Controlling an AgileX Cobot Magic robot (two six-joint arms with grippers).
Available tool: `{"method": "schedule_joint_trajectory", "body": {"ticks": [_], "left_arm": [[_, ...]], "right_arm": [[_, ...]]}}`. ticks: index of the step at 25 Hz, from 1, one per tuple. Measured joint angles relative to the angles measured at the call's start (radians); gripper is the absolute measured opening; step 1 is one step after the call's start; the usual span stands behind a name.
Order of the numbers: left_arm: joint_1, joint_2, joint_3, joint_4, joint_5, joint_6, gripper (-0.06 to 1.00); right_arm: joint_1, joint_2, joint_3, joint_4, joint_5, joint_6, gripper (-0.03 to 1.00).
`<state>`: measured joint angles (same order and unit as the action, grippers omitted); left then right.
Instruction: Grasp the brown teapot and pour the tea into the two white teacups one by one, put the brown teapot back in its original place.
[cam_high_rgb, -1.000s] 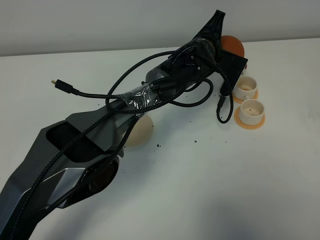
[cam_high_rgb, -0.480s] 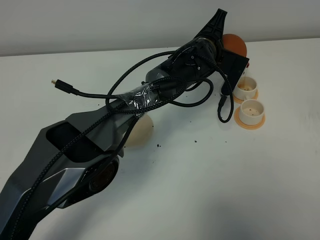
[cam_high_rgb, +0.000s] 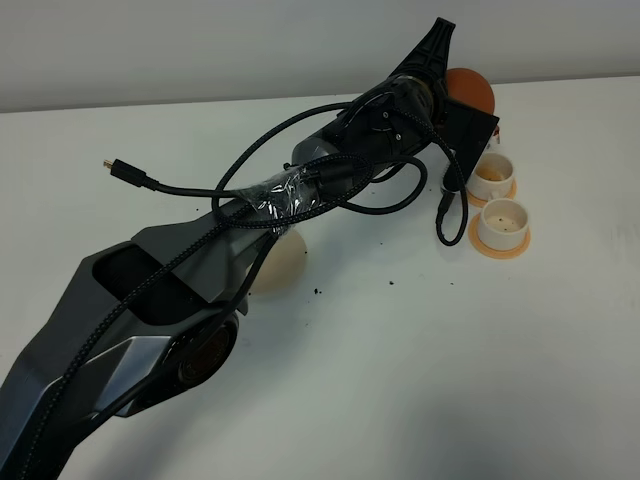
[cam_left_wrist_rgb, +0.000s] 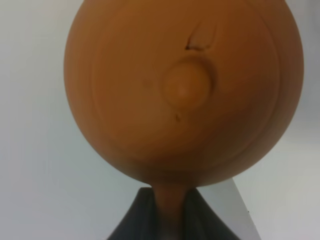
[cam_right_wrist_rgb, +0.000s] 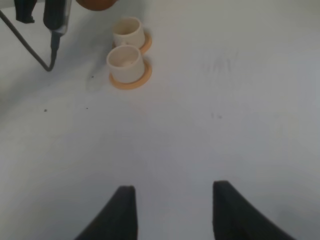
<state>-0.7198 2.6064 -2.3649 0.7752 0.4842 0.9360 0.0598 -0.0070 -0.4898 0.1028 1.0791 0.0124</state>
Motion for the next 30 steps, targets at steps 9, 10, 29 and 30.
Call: {"method": "schedule_joint_trajectory", "body": {"ticks": [9,10,29,30], "left_arm": [[-0.001,0.0,0.0,0.0,0.0,0.073,0.12],[-0.001,0.0,0.0,0.0,0.0,0.082,0.12],[-0.007,0.0,0.0,0.001,-0.005,0.153,0.12],[-0.007,0.0,0.0,0.001,-0.008,0.153,0.12]], "right_arm": [[0.0,0.0,0.0,0.0,0.0,0.0,0.37],[0.0,0.0,0.0,0.0,0.0,0.0,0.37],[0.0,0.0,0.0,0.0,0.0,0.0,0.37],[0.0,0.0,0.0,0.0,0.0,0.0,0.37]]}}
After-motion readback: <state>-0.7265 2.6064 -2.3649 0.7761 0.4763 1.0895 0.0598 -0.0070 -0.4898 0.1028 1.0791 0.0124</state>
